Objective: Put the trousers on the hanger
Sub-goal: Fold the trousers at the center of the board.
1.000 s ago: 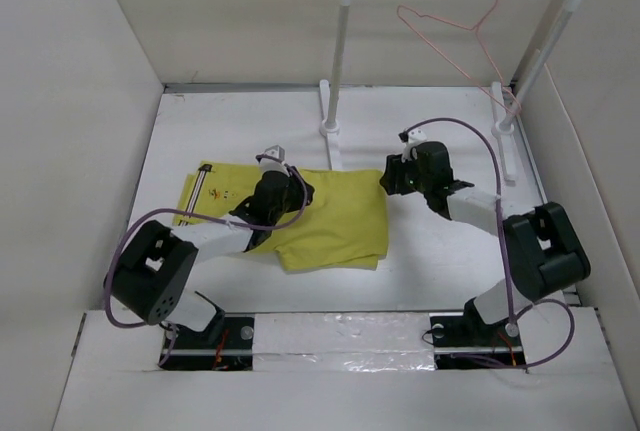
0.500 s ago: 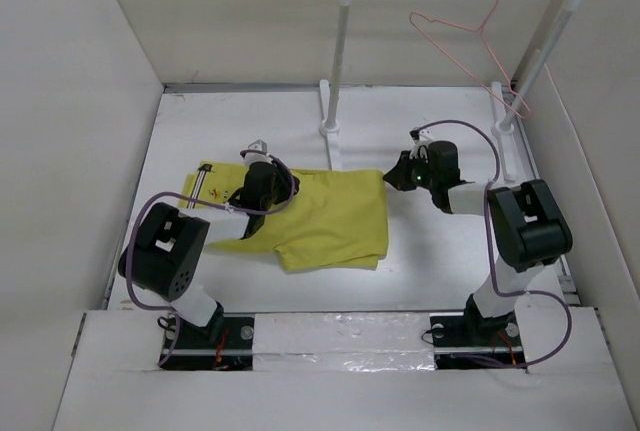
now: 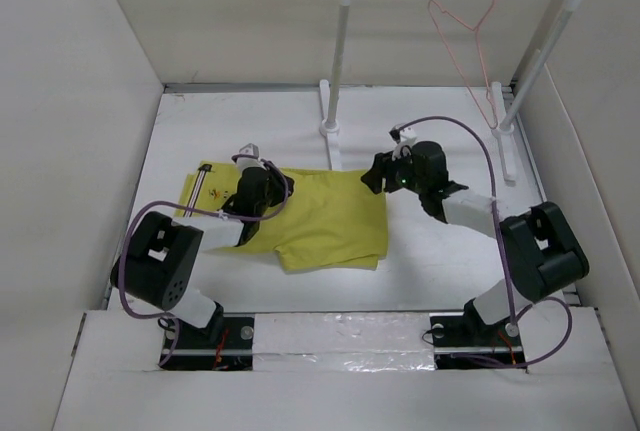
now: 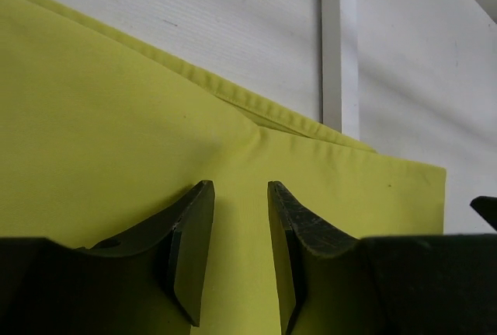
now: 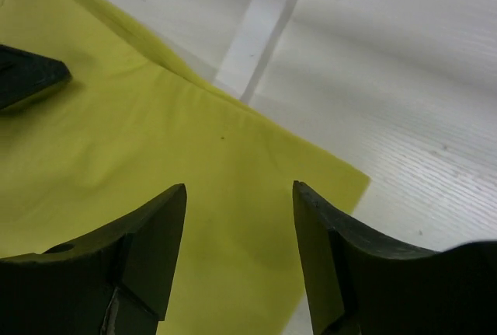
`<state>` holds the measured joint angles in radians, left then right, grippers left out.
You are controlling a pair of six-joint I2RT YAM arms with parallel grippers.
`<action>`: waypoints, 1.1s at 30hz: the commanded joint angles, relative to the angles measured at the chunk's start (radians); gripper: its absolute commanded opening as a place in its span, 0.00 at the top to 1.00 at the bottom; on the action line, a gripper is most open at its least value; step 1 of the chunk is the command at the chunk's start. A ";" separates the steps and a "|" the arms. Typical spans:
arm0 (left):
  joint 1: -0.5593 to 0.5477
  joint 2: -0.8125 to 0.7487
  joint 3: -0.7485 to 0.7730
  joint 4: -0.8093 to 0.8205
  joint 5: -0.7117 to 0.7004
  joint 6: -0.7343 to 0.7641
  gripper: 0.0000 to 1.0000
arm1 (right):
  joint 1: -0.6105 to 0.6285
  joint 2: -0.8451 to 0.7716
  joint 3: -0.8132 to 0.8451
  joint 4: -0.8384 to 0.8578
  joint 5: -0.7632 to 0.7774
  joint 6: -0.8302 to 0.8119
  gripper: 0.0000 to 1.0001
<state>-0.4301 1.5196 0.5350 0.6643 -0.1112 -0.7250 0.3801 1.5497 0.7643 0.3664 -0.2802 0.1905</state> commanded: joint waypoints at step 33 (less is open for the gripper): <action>-0.331 -0.102 0.059 -0.031 -0.096 0.099 0.93 | 0.249 -0.184 -0.233 -0.078 0.208 0.070 0.91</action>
<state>-0.7662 1.4002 0.5911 0.6090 -0.1993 -0.6029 0.6006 1.3685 0.6502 0.2928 -0.1097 0.1928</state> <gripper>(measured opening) 0.073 0.144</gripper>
